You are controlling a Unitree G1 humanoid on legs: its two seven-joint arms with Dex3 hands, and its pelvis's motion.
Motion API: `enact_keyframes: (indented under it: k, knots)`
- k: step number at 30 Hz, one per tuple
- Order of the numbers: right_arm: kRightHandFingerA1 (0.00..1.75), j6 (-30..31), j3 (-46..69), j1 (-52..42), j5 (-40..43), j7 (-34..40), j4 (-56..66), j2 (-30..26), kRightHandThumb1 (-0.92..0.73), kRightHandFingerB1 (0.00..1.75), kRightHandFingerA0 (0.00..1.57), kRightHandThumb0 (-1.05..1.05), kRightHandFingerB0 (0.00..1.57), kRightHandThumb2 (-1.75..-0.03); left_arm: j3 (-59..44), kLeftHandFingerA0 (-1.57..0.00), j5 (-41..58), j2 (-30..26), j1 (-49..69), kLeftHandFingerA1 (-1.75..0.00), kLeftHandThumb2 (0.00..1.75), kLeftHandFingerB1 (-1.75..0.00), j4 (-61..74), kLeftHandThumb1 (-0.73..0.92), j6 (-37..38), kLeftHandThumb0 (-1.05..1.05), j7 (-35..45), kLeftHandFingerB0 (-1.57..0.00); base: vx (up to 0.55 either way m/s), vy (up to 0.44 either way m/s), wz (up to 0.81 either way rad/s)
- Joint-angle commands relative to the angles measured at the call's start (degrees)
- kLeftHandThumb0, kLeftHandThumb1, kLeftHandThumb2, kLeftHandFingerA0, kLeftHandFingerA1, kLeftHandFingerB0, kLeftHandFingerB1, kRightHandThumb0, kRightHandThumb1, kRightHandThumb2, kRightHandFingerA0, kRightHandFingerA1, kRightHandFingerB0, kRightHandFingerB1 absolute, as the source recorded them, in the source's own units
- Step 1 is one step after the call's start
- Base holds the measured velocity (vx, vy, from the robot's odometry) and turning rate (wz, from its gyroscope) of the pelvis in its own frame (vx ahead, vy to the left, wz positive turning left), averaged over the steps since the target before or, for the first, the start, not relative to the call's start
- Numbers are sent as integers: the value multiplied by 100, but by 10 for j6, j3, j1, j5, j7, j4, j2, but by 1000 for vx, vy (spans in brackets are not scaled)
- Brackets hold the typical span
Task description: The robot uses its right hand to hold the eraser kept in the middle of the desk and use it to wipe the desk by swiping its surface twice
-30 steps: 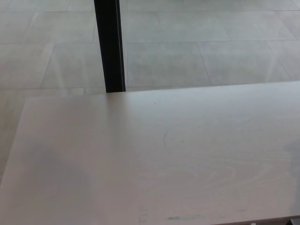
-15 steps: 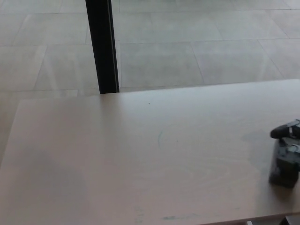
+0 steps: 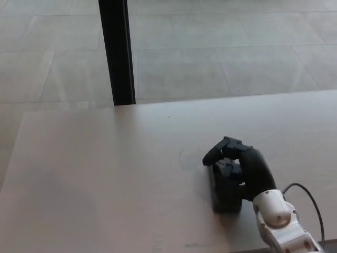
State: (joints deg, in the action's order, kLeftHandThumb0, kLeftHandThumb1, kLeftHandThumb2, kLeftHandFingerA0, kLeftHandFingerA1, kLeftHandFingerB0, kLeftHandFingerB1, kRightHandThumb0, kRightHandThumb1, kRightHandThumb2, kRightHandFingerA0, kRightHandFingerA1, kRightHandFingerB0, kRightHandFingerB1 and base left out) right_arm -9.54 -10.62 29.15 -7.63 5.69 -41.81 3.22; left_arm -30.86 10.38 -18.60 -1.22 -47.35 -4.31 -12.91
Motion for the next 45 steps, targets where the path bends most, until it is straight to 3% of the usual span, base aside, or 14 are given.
enact_keyframes:
  k: [1, 5, 8, 9, 11, 14, 18, 27, 37, 38, 39, 41, 43, 45]
  knots:
    - [175, 54, -41, -67, -24, -30, 2, 17, -49, 168, 90, -19, 77, -127, -2, -69, 8, -11, -4, -110, 58, -69, -19, 60, 24, -54, 13, -64, 0, 0, 0]
    - [175, 51, -64, -96, -14, -61, 31, 20, -48, 160, 94, -21, 80, -130, -2, -61, 7, -8, -2, -93, 57, -65, -6, 59, 16, -55, 5, -59, 0, 0, 0]
    - [175, 52, -73, -109, -8, -76, 50, 20, -51, 163, 95, -20, 80, -124, -2, -66, 6, -7, -3, -122, 58, -71, -4, 59, 16, -53, 2, -64, 0, 0, 0]
    - [175, 52, -72, -107, -7, -78, 49, 18, -47, 164, 95, -19, 81, -130, -2, -72, 7, -8, -4, -100, 92, -75, -6, 47, 14, -55, 5, -63, 0, 0, 0]
    - [175, 57, -71, -106, -6, -81, 53, 16, -48, 167, 94, -18, 78, -131, -2, -63, 7, -9, -3, -107, 58, -67, -7, 61, 14, -54, 7, -62, 0, 0, 0]
    - [175, 50, -61, -93, -4, -90, 42, -1, -48, 158, 98, -17, 82, -137, -6, -61, 12, -8, -3, -99, 57, -66, -12, 59, 22, -54, 11, -61, 0, 0, 0]
    - [175, 64, -3, -51, 15, -98, 30, -62, -64, 171, 92, -23, 70, -97, -6, -65, 12, -9, -4, -117, 58, -70, -7, 60, 19, -52, 13, -66, 0, 0, 0]
    - [175, 44, 127, 32, 43, -69, -62, -174, -48, 166, 94, -19, 77, -129, -6, -62, 9, -15, -7, -103, 57, -71, -13, 60, 20, -53, 8, -64, 0, 0, 0]
    - [175, 27, 189, 55, 51, -65, -148, -247, -55, 164, 93, -18, 70, -112, -4, -69, 8, -20, -14, -120, 58, -77, -31, 60, 26, -53, 3, -69, 0, 0, 0]
    - [144, 29, 195, 51, 54, -67, -151, -252, -49, 130, 122, -26, 100, -117, -4, -67, 10, -16, -9, -116, 58, -75, -19, 59, 23, -52, 3, -67, 0, 0, 0]
    - [175, 31, 205, 44, 61, -71, -152, -258, -49, 158, 95, -17, 80, -123, -3, -69, 9, -14, -4, -111, 58, -72, -12, 59, 25, -55, 3, -66, 0, 0, 0]
    - [142, 28, 219, 28, 66, -73, -155, -268, -51, 128, 121, -27, 99, -114, 5, -67, 1, -19, 0, -102, 58, -69, -21, 61, 32, -57, 7, -63, 0, 0, 0]
    - [143, 23, 225, 20, 67, -79, -156, -274, -53, 128, 123, -28, 99, -115, 6, -68, 3, -21, 4, -106, 58, -70, -16, 62, 30, -56, 12, -65, 0, 0, 0]
    - [175, 21, 233, 15, 72, -84, -162, -279, -60, 163, 97, -21, 71, -104, 0, -67, 10, -19, 3, -102, 57, -69, -19, 59, 31, -54, 5, -66, 0, 0, 0]
